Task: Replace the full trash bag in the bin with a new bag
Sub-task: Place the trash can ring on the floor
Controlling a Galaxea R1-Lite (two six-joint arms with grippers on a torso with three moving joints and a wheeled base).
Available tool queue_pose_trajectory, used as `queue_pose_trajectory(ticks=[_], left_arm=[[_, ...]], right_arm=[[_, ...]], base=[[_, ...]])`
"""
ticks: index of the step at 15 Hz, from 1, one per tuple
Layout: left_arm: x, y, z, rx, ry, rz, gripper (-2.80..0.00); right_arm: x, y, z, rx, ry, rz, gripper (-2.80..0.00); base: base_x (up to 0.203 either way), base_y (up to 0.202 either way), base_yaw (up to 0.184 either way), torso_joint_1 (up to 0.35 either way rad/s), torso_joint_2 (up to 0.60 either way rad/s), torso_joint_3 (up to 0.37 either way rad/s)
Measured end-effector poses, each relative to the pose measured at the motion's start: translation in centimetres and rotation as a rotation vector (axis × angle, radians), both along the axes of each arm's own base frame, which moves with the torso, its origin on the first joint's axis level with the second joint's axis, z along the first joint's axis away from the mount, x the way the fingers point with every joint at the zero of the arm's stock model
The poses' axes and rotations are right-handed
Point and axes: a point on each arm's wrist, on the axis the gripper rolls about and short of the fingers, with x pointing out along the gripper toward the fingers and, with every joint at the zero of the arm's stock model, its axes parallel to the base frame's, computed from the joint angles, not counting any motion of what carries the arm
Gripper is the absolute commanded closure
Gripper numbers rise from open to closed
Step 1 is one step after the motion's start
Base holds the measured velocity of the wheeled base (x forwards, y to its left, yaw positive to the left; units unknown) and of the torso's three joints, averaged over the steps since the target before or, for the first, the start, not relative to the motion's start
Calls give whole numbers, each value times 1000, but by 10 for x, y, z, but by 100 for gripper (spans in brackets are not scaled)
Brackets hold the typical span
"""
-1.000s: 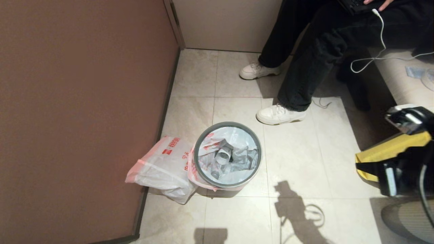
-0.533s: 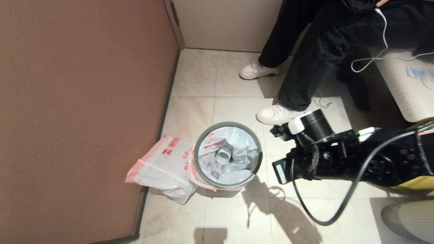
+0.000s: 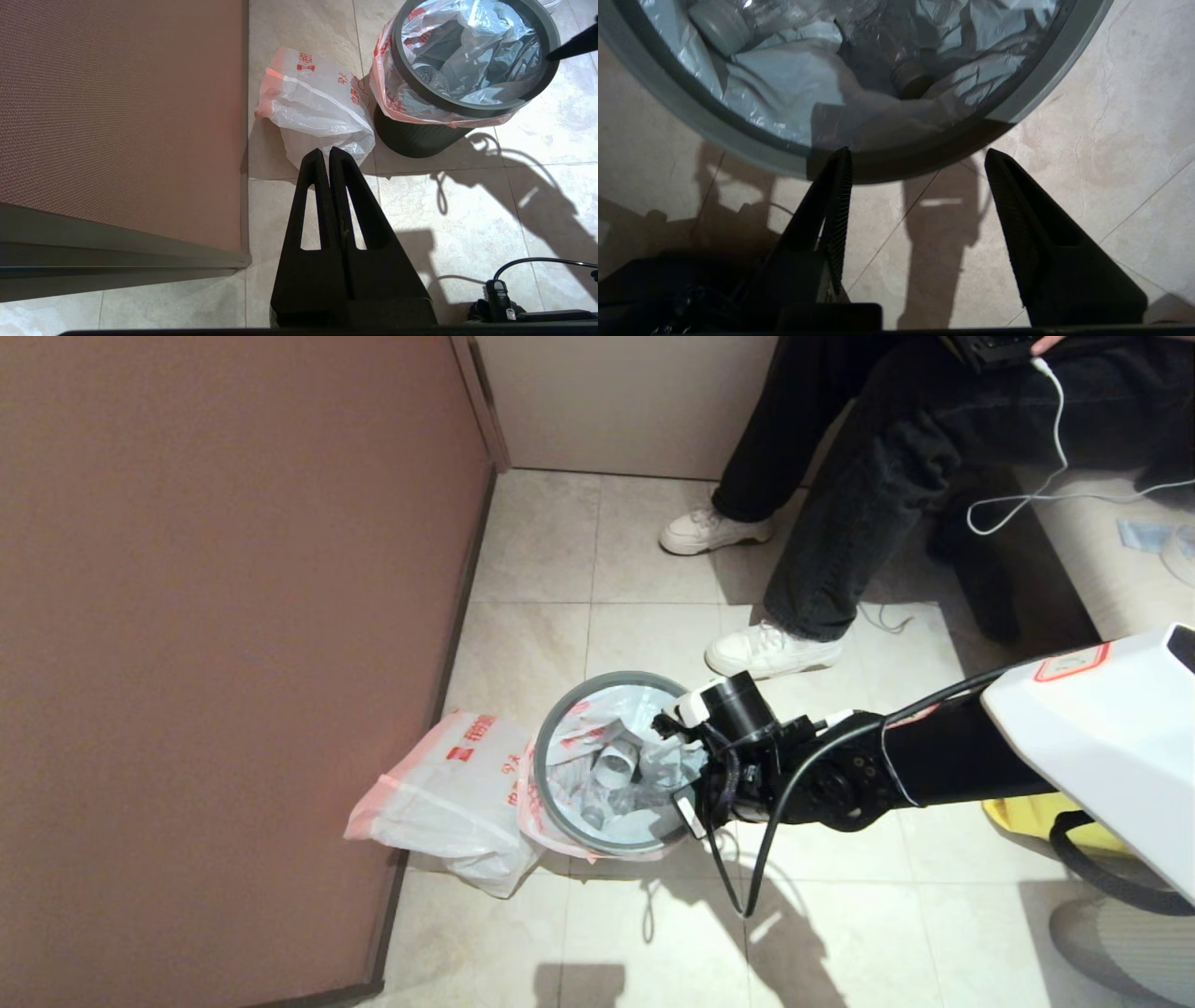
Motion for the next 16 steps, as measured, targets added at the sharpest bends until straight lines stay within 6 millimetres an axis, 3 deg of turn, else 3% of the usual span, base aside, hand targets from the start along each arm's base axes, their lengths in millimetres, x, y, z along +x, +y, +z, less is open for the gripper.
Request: queue_pose_trajectory(ticks=[5,9,15,16], left_arm=[[0,0,0,0,0,0,0],[0,0,0,0,0,0,0],[0,0,0,0,0,0,0],[0,0,0,0,0,0,0]], right_arm=[[36,10,4,9,-105,-91,-280],[61,2,13,-1,-183,-173,-280],[77,-10,-2,-19,-179,-210,-280],[80,-11,-3,-12,-190,-213,0]], base=[[0,0,0,0,0,0],[0,0,0,0,0,0],[0,0,0,0,0,0],[0,0,0,0,0,0]])
